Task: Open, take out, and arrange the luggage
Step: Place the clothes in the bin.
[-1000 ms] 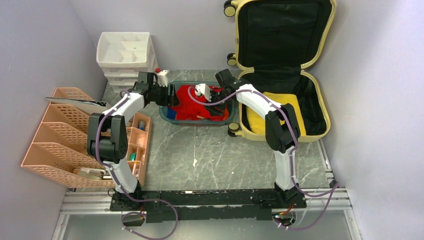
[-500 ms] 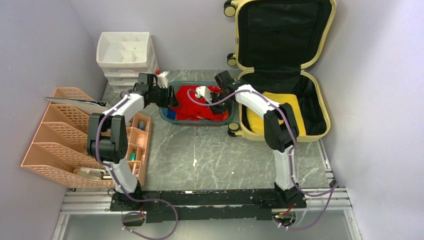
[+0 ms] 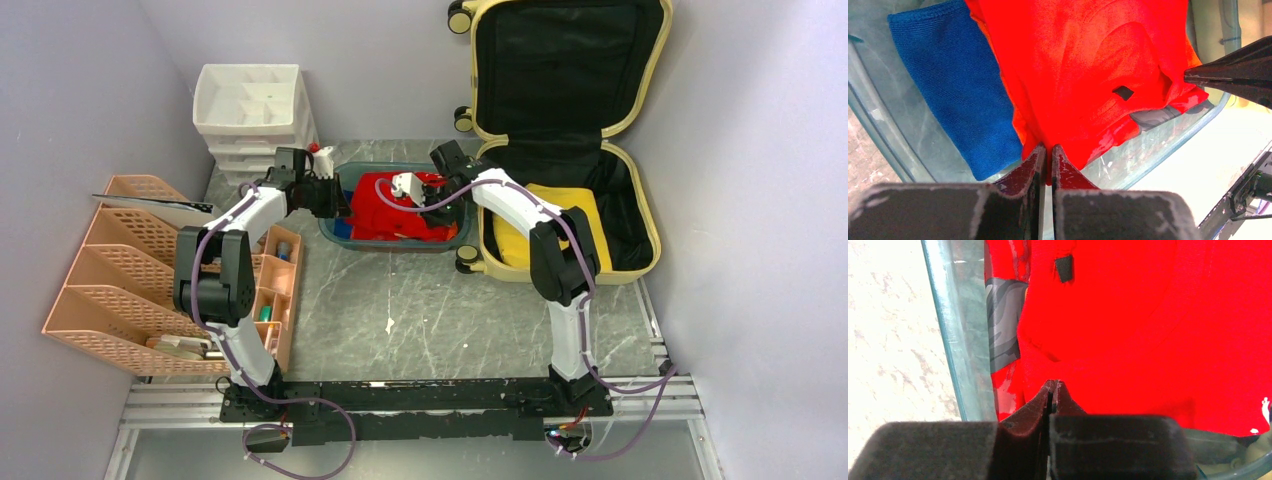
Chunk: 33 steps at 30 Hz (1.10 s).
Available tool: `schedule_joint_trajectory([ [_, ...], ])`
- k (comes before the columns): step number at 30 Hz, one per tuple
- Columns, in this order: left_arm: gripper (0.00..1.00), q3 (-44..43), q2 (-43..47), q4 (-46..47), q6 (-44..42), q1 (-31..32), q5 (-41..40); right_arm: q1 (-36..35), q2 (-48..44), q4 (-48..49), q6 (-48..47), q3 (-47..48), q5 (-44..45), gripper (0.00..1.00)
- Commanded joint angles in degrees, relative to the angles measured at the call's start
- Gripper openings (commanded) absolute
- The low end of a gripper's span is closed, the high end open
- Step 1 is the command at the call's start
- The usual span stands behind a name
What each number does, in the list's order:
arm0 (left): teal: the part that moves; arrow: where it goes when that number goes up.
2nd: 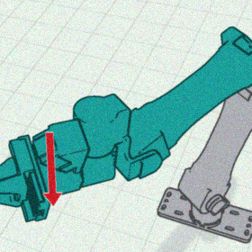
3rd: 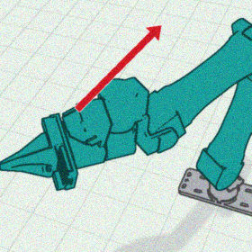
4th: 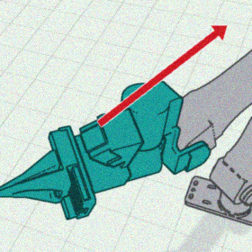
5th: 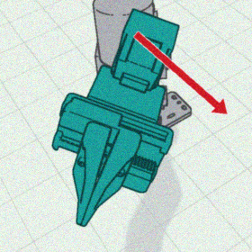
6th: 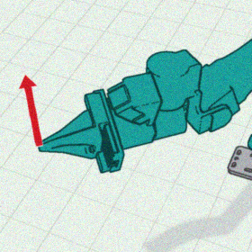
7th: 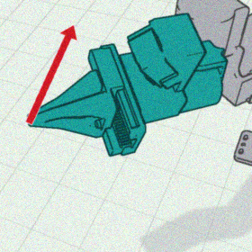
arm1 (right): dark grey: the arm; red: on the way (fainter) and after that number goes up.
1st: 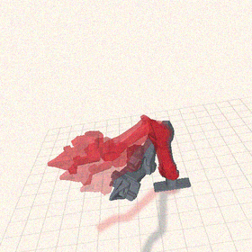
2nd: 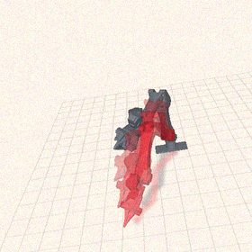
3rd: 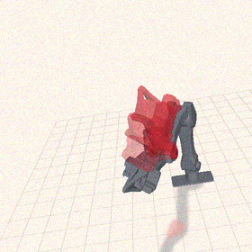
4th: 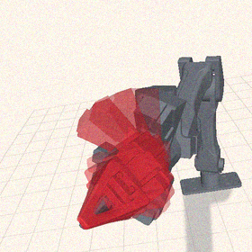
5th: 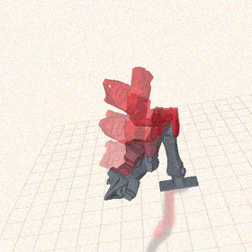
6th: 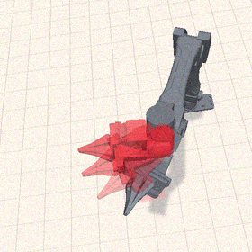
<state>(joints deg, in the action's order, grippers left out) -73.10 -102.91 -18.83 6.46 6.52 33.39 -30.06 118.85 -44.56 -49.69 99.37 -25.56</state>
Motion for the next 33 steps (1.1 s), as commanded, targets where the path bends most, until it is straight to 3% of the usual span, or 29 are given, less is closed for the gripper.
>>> schedule_joint_trajectory([
  [1,0.07,-2.3,1.0,-1.1,1.2,-0.8,2.4,-0.2,-3.8,-1.0,-1.3,2.9,-0.1,0.0],
  [4,0.05,-2.4,1.3,-0.8,2.1,-1.0,3.4,-0.3,-3.8,-2.9,-2.0,4.1,-1.2,0.0],
  [7,0.05,-2.0,1.6,0.1,3.5,-1.0,5.0,-0.3,-3.7,-3.4,-2.1,4.0,-1.5,0.37],
  [10,0.05,-1.7,1.8,1.3,5.1,-1.0,6.6,-0.6,-3.6,-2.2,-1.6,2.9,-0.9,0.5],
  [13,0.05,-1.5,1.8,2.2,6.0,-1.0,7.4,-1.2,-3.2,-1.5,-1.5,2.1,-0.2,0.56],
  [21,0.05,-1.3,1.8,3.1,7.1,-0.9,7.7,-2.4,-1.3,-0.1,-0.9,0.8,2.6,0.55],
  [33,0.05,-0.9,2.1,3.4,7.4,-1.0,7.8,-2.7,0.7,1.2,0.0,-0.4,5.8,0.34],
])
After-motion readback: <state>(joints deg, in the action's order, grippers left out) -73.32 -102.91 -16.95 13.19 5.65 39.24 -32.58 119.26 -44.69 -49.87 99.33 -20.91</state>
